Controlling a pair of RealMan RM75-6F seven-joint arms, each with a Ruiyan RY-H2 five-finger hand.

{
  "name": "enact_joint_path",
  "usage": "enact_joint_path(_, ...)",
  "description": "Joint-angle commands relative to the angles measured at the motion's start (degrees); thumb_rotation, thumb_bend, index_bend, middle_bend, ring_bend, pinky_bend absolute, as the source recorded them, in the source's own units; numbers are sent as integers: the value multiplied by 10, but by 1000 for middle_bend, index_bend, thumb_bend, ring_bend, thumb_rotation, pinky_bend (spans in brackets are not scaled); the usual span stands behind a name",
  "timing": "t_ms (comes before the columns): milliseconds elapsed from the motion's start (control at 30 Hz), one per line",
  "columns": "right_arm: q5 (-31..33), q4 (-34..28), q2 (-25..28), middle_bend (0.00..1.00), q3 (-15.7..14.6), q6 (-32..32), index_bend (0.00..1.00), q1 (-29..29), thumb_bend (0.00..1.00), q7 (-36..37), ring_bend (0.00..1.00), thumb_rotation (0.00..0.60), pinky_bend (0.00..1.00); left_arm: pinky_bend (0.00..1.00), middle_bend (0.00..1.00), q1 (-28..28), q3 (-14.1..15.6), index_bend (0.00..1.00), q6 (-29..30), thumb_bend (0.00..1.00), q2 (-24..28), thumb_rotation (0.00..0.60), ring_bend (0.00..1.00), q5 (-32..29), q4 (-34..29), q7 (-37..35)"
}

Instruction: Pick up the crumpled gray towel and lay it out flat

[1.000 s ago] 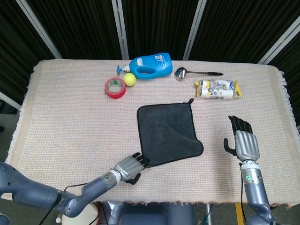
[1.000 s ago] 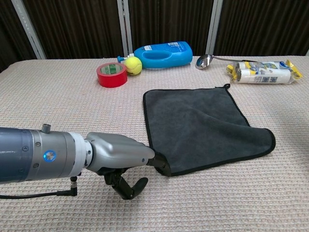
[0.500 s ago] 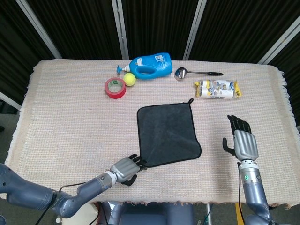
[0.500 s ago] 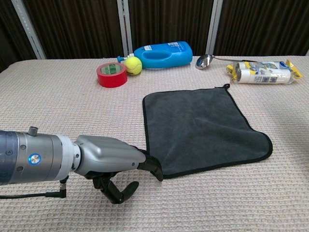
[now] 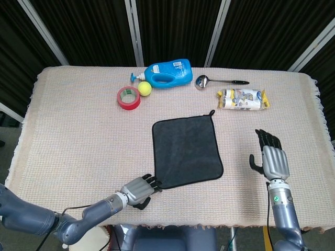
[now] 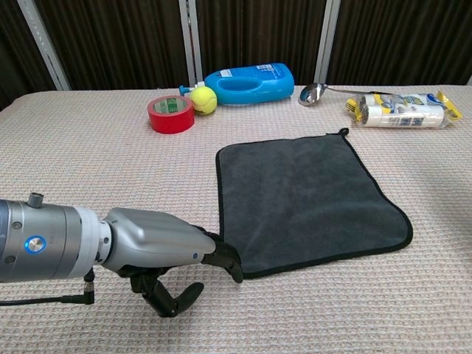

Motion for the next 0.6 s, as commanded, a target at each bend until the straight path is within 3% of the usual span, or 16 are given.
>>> enact_joint_path(33, -2, -1, 0, 68, -1, 1, 0, -1, 559, 0, 0, 600, 36, 20, 52, -1, 3, 149, -1, 716, 4, 600, 0, 1, -2, 0)
enact_joint_path(200, -5, -1, -1, 69, -3, 2, 0, -3, 559, 0, 0, 600, 36, 20, 50, -3, 8, 147, -3, 704, 10, 600, 0, 0, -4, -2)
enact_joint_path(433, -7, 1, -2, 68, -3, 2, 0, -3, 559, -1, 0, 600, 36, 20, 1, 16, -5, 21, 26, 522, 11, 600, 0, 30, -2, -26)
enact_joint_path(600, -8, 3, -3, 68, -2, 3, 0, -2, 559, -2, 0, 600, 36, 19, 0, 36, -27, 0, 50, 470, 14, 600, 0, 69, 6, -60)
